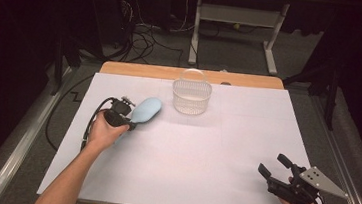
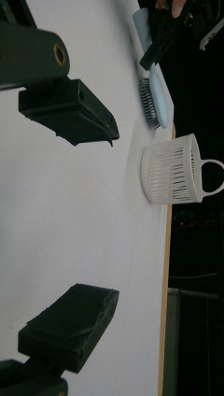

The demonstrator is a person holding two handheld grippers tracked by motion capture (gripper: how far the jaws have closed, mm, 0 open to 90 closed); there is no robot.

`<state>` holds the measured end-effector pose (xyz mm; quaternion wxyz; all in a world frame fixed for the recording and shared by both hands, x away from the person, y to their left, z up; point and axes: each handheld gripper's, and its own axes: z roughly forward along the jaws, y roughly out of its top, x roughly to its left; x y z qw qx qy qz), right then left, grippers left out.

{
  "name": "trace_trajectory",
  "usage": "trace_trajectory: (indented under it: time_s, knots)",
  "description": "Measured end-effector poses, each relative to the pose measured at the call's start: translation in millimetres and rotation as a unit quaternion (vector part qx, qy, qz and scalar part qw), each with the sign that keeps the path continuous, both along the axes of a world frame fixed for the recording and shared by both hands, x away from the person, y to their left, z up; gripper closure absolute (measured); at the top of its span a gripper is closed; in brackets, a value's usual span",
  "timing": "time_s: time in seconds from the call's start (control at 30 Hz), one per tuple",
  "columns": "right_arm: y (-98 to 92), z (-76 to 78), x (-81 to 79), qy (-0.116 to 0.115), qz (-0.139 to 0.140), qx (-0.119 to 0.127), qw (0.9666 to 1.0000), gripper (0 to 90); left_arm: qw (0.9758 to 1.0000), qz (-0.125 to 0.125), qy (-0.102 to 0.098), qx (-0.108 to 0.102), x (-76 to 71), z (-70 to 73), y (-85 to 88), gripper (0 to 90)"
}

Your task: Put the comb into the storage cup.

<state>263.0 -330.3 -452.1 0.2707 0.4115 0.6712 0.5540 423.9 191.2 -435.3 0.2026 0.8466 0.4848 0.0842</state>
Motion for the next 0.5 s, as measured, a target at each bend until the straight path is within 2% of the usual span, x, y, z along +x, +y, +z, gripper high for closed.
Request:
trace_trajectory:
  time_s: [0.5]
  knots:
    - [0.3, -0.2, 0.2, 0.000, 0.002, -0.003, 1.0000, 20.6, 0.9998, 0.000, -0.018, -0.007, -6.5, 7.2, 4.9, 69.2]
